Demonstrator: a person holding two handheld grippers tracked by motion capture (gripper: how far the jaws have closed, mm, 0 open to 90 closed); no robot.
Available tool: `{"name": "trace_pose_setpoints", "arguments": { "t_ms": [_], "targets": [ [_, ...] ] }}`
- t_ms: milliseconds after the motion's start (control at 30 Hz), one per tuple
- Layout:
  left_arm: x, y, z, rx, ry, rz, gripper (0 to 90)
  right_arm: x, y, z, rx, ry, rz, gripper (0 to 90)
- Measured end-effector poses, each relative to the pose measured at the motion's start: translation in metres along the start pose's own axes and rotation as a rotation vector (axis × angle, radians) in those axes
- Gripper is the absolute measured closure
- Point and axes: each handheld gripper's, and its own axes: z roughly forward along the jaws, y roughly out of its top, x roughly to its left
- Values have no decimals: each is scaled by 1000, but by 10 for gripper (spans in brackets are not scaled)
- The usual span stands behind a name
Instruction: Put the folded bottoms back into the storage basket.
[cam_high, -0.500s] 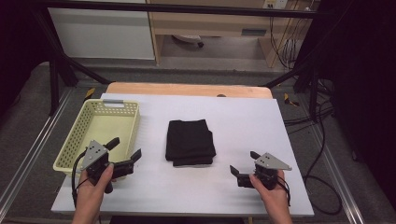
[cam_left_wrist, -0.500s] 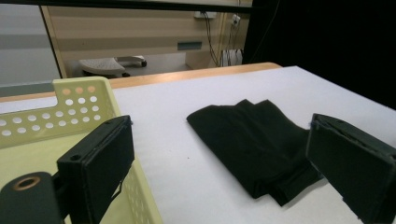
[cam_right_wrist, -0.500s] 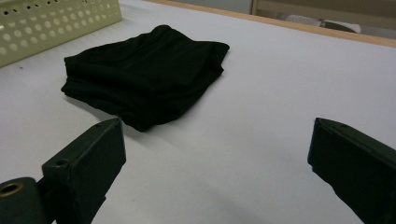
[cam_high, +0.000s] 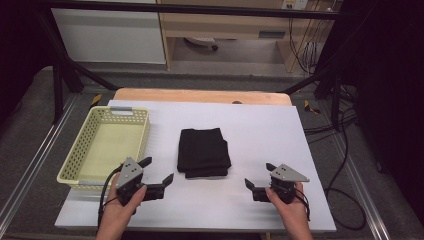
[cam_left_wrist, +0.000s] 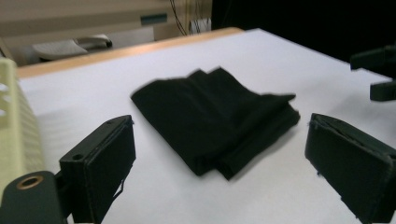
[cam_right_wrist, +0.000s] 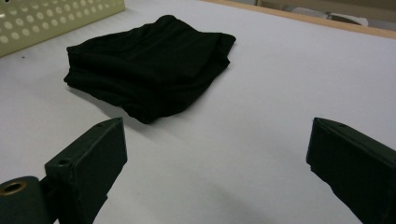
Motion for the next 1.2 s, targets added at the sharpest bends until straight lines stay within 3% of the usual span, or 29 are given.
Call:
{"name": "trace_pose_setpoints", "arguments": {
  "t_ms": [133,200,233,300,400,467,633,700,800,900,933,1067,1133,1200],
  "targets": [
    [-3,-7,12,49,-13,11,80,1,-1,2,14,4,-3,52],
    [-4,-13,26,105,-29,17,80,1,-1,3,22,4,-1,51],
    [-4,-13,26,105,-29,17,83,1,-1,3,22,4,-1,51],
    [-6,-15,37,141,-47,50,90,1,-2,5,34,1,3,48],
    [-6,-16,53,186,-29,65,118,0,-2,6,43,-1,5,47],
    [0,-21,67,256,3,58,123,0,-2,7,47,-2,13,47],
    [5,-27,82,323,-12,57,124,-1,-3,9,63,-1,1,47],
    [4,-28,93,336,-38,63,124,-1,-3,10,68,-1,-4,47],
    [3,-28,101,336,-33,69,142,0,-4,10,69,0,-7,47],
    [1,-27,109,317,-48,31,188,1,-4,11,75,0,-9,46],
    [0,-26,114,334,-19,40,213,1,-4,11,76,0,-9,47],
    [2,-24,116,322,18,44,412,1,-4,12,78,0,-14,47],
    [5,-24,116,310,16,30,546,2,-4,12,79,-1,-12,47],
    [6,-24,116,307,16,22,593,2,-4,12,80,0,-13,46]
  ]
}}
